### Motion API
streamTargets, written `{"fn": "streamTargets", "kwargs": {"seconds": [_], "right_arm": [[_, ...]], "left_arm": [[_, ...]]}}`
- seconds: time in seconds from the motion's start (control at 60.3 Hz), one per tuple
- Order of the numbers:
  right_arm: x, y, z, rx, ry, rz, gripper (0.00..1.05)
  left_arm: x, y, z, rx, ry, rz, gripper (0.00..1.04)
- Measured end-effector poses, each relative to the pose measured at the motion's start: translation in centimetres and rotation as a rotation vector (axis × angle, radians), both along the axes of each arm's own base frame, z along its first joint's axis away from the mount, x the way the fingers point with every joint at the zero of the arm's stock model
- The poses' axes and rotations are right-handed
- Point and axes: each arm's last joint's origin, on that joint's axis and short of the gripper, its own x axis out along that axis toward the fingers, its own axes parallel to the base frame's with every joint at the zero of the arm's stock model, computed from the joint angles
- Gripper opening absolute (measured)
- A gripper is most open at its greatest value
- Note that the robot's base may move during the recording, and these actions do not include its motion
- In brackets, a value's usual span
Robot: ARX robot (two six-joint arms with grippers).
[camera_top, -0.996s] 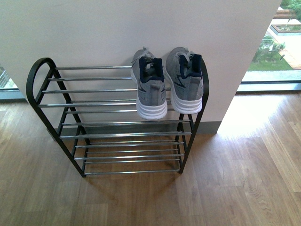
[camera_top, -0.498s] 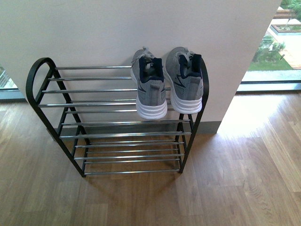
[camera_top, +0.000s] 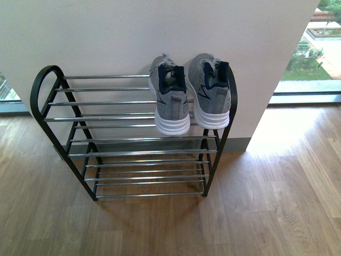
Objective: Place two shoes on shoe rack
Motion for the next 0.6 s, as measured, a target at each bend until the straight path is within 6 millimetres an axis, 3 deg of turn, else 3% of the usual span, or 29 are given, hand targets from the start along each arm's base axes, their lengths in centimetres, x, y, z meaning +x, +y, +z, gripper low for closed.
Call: {"fn": "streamTargets", "kwargs": {"seconds": [0.431,0.597], "right_arm": [[0.0,0.01,0.0,0.0,0.0,0.003,0.95],[0.0,0.0,0.0,0.0,0.0,0.0,0.95]], "left_arm": [[0.0,0.01,0.0,0.0,0.0,0.002,0.96],[0.0,0.0,0.0,0.003,0.0,0.0,0.95]]}}
